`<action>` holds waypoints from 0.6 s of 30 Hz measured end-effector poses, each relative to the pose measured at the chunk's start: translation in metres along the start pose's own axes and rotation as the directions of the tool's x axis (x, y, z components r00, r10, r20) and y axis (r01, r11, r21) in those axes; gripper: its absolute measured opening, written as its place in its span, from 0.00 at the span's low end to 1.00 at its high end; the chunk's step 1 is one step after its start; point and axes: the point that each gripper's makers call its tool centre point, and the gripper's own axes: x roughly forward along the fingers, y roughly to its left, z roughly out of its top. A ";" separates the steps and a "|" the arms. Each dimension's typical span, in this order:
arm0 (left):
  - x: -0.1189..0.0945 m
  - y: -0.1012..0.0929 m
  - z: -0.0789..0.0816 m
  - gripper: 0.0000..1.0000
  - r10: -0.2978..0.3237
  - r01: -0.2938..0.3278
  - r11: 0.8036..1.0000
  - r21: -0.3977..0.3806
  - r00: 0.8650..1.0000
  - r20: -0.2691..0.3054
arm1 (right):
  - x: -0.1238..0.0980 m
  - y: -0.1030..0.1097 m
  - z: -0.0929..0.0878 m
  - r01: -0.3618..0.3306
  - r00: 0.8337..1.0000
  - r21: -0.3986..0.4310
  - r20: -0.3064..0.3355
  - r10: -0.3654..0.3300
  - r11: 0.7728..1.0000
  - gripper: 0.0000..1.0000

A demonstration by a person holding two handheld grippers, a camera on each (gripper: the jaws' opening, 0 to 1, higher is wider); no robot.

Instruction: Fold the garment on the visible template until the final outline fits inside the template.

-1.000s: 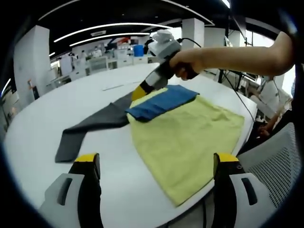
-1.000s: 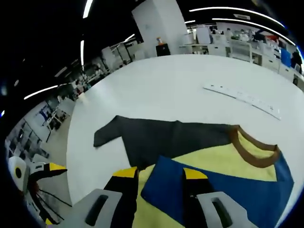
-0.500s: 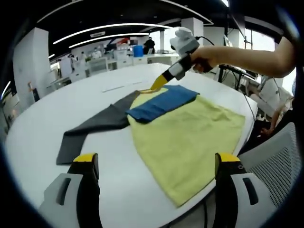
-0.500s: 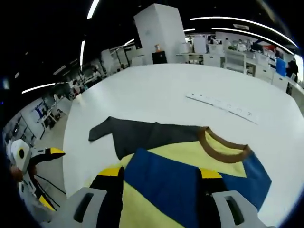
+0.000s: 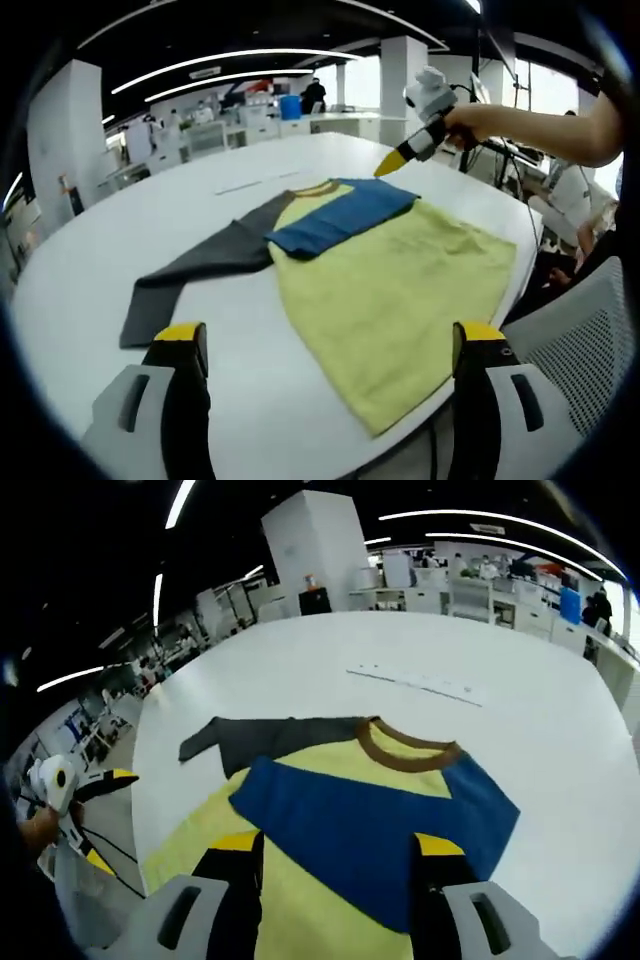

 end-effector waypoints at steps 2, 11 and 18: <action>0.000 0.003 -0.001 0.99 0.000 0.000 1.000 0.003 1.000 0.000 | -0.008 -0.010 -0.008 0.024 1.000 -0.002 -0.015 -0.025 1.000 0.49; 0.001 -0.004 0.003 0.99 0.001 -0.001 1.000 0.014 1.000 -0.004 | -0.032 -0.046 -0.037 0.107 0.994 0.030 -0.019 -0.107 0.994 0.38; 0.001 -0.007 0.006 0.99 0.001 -0.001 1.000 0.010 1.000 0.002 | -0.042 -0.061 -0.056 0.138 0.990 0.064 -0.032 -0.136 0.988 0.28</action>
